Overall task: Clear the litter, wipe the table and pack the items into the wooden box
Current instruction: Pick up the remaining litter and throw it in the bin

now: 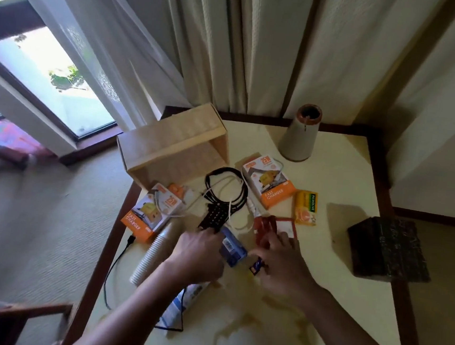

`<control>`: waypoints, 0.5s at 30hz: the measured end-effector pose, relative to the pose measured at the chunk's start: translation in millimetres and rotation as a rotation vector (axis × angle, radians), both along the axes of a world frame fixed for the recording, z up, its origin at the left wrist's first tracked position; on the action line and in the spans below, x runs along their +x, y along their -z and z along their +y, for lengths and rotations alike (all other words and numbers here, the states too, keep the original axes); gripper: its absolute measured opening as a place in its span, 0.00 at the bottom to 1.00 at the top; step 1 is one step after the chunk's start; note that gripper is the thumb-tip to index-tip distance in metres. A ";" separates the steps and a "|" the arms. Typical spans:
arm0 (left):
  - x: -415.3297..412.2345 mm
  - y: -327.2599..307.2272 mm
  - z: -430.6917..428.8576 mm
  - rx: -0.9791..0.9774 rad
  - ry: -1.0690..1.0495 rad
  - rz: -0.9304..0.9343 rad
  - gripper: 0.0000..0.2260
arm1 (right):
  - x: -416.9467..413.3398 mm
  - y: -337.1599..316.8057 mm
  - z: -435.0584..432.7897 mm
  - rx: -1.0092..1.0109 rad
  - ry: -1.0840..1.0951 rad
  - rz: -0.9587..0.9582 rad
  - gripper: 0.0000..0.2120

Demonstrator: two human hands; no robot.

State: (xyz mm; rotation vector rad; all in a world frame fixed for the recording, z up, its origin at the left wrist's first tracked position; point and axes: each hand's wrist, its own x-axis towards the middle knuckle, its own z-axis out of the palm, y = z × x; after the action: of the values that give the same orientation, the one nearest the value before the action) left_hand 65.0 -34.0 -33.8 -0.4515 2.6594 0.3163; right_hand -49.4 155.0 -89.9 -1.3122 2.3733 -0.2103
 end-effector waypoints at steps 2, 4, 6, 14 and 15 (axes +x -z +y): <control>22.1 6.3 8.4 -0.061 0.055 -0.074 0.14 | 6.7 0.5 -2.6 0.086 -0.080 0.048 0.18; 37.3 14.9 13.0 -0.111 0.076 -0.095 0.17 | 8.3 1.9 -4.1 0.082 -0.105 0.123 0.19; 47.7 22.0 14.7 -0.150 0.069 -0.094 0.14 | 10.6 3.1 -2.4 0.048 -0.094 0.180 0.18; 80.3 37.3 3.9 -0.091 -0.133 0.306 0.21 | 11.9 -2.1 -18.1 -0.166 0.308 0.218 0.16; 81.6 34.6 2.5 -0.033 -0.194 0.394 0.20 | 13.8 -4.4 -24.5 -0.163 0.313 0.198 0.17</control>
State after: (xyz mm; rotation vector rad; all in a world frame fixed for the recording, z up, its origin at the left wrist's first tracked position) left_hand 146.6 -31.6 -68.4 -0.7254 3.0103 0.4625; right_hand -35.7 130.4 -85.4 -1.0639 2.7769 -0.3894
